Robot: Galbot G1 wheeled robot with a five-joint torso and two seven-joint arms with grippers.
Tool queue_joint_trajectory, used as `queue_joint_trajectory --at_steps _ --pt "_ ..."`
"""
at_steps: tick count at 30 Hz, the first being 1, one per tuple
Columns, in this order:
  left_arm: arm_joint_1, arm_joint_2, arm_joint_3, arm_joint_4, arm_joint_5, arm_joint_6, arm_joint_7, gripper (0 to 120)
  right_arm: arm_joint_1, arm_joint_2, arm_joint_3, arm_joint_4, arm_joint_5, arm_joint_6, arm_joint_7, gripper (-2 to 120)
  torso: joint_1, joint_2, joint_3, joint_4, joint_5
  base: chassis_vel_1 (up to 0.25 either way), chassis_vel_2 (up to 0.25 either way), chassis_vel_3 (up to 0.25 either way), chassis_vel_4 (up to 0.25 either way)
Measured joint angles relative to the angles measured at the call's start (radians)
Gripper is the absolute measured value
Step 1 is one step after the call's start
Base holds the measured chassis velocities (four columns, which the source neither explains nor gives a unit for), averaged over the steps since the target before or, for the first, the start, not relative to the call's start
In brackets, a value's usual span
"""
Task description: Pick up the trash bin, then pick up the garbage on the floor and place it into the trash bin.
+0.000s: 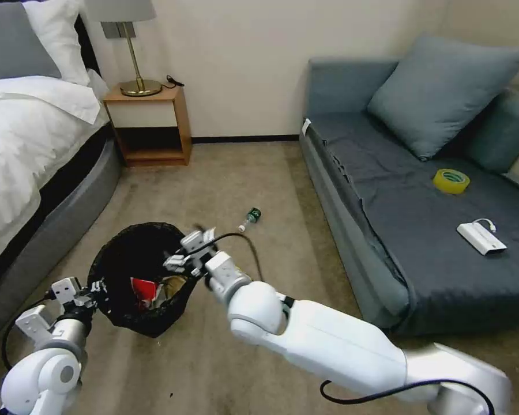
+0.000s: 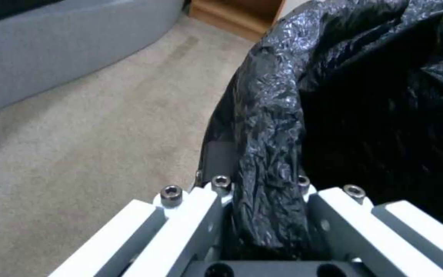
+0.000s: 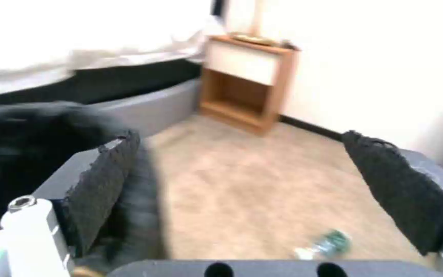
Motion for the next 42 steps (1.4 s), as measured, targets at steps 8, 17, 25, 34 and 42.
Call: queue_joint_trajectory --at_steps 8,17,25,34,42 --pt "-0.014 0.006 -0.027 0.015 0.019 0.000 -0.003 4 -0.245 -0.058 0.217 0.064 -0.193 0.074 -0.004 100 0.000 0.000 0.000 0.0001 0.0001 0.000 0.000 0.000 0.000" --pt "-0.018 -0.001 -0.037 -0.003 0.032 0.011 -0.010 4 -0.537 -0.140 0.436 0.179 -0.279 0.118 -0.038 100 0.000 0.000 0.000 -0.0003 0.0001 0.000 0.000 0.000 0.000" --pt "-0.016 -0.001 -0.049 -0.006 0.030 0.011 -0.011 4 -0.749 -0.118 0.558 0.283 -0.308 0.122 -0.062 100 0.000 0.000 0.000 0.0001 -0.0001 0.000 0.000 0.000 0.000" --pt "-0.033 0.012 -0.059 0.013 0.018 0.014 -0.011 4 -0.846 -0.082 0.616 0.315 -0.356 0.141 -0.098 100 0.000 0.000 0.000 0.0000 -0.0002 0.000 0.000 0.000 0.000" --pt "-0.039 0.017 -0.056 0.017 0.017 0.017 -0.011 4 -0.861 -0.076 0.620 0.323 -0.364 0.144 -0.128 100 0.000 0.000 0.000 0.0000 -0.0002 0.000 0.000 0.000 0.000"
